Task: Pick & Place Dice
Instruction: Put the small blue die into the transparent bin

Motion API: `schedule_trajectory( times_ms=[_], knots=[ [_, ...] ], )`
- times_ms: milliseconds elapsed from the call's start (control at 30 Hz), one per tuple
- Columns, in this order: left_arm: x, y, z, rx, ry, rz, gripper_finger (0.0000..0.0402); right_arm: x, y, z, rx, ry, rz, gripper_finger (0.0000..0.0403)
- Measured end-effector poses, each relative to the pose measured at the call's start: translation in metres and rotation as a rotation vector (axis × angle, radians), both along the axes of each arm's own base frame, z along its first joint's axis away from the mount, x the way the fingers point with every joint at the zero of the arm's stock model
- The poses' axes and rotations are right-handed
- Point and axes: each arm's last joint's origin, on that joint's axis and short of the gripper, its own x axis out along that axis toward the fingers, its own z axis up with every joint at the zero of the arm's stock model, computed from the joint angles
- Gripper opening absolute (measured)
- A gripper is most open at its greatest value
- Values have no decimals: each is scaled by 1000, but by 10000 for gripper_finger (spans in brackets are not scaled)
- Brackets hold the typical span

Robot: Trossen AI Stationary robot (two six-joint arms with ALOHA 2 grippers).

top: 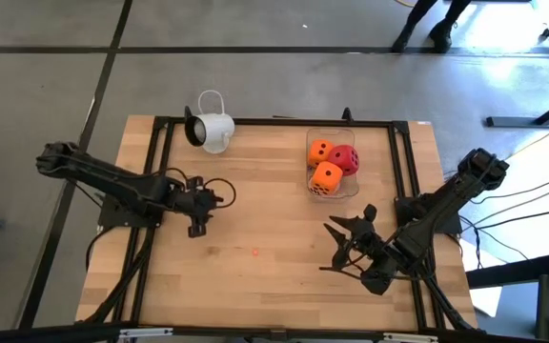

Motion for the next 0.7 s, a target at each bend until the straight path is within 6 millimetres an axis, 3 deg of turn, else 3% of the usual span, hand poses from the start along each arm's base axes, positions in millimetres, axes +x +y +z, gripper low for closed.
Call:
schedule_trajectory(
  times_ms=[700],
  knots=[
    [14,-12,-48,26,239,7,184,0,0,-1,10,15,14,121]
  ],
)
